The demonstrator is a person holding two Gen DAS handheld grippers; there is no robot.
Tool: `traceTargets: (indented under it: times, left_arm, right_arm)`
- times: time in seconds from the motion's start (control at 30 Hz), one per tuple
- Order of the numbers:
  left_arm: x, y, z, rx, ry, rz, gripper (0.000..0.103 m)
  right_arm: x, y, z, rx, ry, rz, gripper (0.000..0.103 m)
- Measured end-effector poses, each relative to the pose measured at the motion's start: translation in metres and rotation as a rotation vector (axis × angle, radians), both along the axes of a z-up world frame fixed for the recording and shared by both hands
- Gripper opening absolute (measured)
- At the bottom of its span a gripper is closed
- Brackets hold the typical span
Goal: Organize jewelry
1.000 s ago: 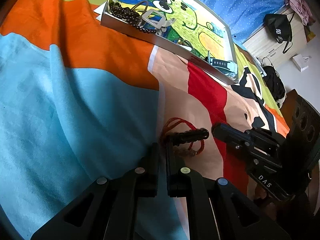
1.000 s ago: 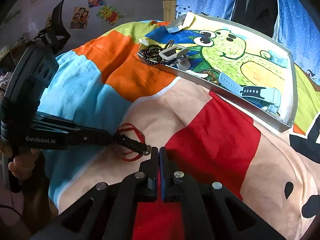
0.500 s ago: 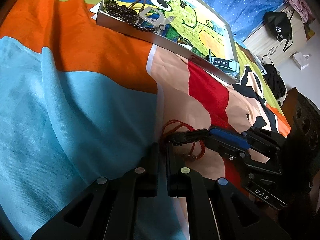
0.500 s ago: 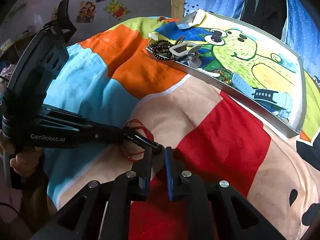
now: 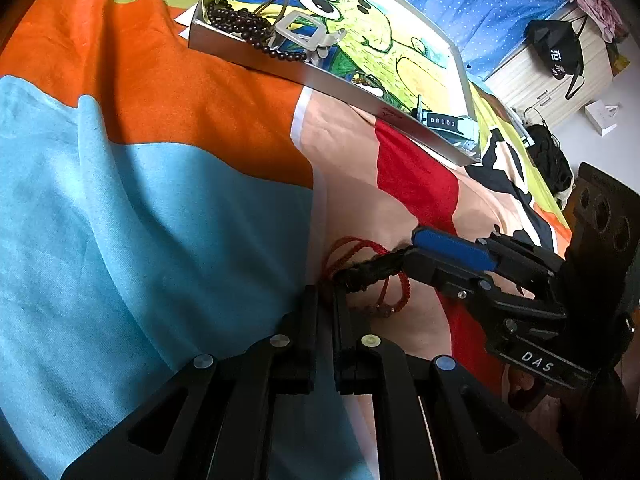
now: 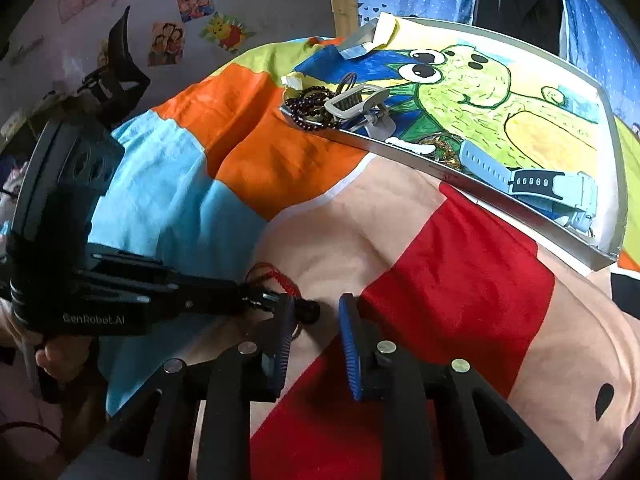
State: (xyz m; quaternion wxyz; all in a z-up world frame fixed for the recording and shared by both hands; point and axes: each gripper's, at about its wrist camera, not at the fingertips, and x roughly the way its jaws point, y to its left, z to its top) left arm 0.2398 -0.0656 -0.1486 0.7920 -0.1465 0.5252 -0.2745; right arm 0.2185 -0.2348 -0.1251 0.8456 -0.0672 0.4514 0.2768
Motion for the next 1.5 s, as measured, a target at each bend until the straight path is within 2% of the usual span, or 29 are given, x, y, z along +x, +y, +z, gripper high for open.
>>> traceTargets:
  times: [0.1, 0.3, 0.33, 0.37, 0.4, 0.6, 0.73, 0.9, 1.0, 1.13, 1.43, 1.5]
  left_arm:
    - [0.0, 0.0, 0.0, -0.001, 0.002, -0.002, 0.004]
    - [0.001, -0.001, -0.001, 0.002, 0.002, -0.005, 0.004]
    - [0.001, -0.001, -0.001, 0.003, 0.001, -0.006, 0.004]
    - [0.001, -0.002, -0.001, 0.004, 0.001, -0.006, 0.004]
    - [0.001, -0.002, -0.001, 0.006, 0.001, -0.007, 0.004]
    - [0.0, -0.002, -0.002, 0.006, -0.006, -0.011, 0.004]
    - [-0.001, -0.002, -0.002, 0.005, -0.01, -0.014, 0.004]
    - [-0.001, 0.0, -0.001, 0.002, -0.008, -0.016, 0.004]
    - [-0.001, -0.002, -0.001, 0.01, -0.015, -0.02, 0.004]
    - [0.0, -0.003, -0.002, 0.012, -0.013, -0.02, 0.004]
    - [0.001, -0.003, -0.002, 0.016, -0.016, -0.023, 0.004]
    - [0.001, -0.003, -0.002, 0.016, -0.017, -0.024, 0.004]
  right_arm:
    - [0.004, -0.003, -0.001, 0.026, 0.017, -0.012, 0.022]
    - [0.001, 0.001, -0.003, 0.011, 0.027, 0.012, 0.022]
    - [0.0, 0.002, -0.004, 0.009, 0.028, 0.018, 0.021]
    - [-0.001, 0.002, -0.004, 0.006, 0.027, 0.02, 0.014]
    - [-0.001, 0.001, -0.005, 0.008, 0.03, 0.022, 0.012]
    - [-0.001, -0.006, -0.002, 0.027, 0.036, -0.008, 0.003]
    - [-0.001, -0.016, 0.0, 0.022, 0.033, -0.054, 0.002]
    - [-0.001, -0.023, 0.005, 0.048, 0.035, -0.08, 0.002]
    - [0.001, -0.03, 0.006, 0.122, 0.083, -0.097, 0.002]
    - [0.004, -0.028, 0.007, 0.144, 0.1, -0.094, 0.019]
    - [0.007, -0.015, -0.004, 0.152, 0.13, -0.048, 0.019]
    - [0.006, -0.013, -0.005, 0.148, 0.128, -0.04, 0.015]
